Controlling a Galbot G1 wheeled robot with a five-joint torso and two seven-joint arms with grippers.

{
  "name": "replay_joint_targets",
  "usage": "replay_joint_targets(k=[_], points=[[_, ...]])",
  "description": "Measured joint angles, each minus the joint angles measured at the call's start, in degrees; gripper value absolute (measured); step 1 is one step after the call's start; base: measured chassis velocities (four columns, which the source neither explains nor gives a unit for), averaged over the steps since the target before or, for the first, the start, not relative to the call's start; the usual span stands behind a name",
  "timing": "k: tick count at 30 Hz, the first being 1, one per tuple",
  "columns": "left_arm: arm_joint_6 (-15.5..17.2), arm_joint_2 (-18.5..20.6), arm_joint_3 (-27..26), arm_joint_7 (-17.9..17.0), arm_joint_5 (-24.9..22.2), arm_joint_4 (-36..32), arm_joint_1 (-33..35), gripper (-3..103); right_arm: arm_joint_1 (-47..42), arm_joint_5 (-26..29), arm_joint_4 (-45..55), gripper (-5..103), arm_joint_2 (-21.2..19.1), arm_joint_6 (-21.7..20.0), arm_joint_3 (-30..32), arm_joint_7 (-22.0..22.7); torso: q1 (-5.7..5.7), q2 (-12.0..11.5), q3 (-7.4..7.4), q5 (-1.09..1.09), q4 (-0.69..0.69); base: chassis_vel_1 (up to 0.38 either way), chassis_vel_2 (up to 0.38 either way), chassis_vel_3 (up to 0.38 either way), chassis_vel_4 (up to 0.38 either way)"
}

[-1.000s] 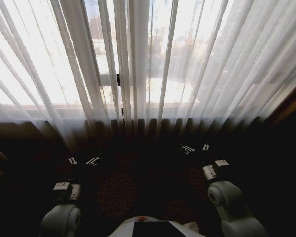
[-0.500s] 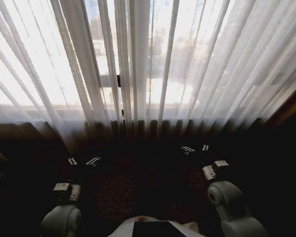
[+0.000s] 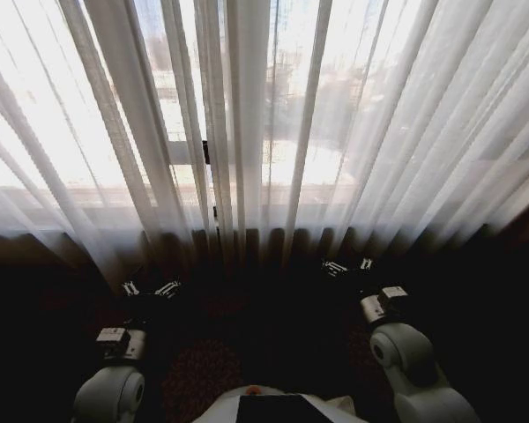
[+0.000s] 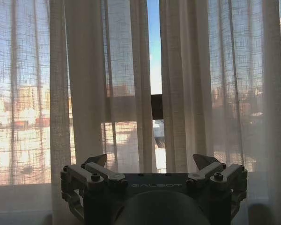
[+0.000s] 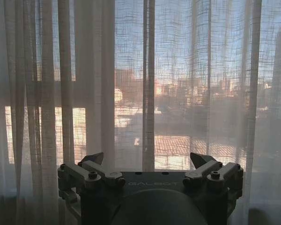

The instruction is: Open the curtains by pulling them apart, changing their state from closed to fully open.

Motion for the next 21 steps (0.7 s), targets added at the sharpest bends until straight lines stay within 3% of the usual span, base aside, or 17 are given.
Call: replay_joint_targets(k=[21], points=[[-0.5, -0.1, -0.1, 0.0, 0.0, 0.2, 0.1, 100, -0.3, -0.6, 0.1, 100, 0.2, 0.1, -0.4, 0.0, -0.01, 0.0, 0.00, 0.00, 0.00, -0.348, 0.349, 0.340, -0.361]])
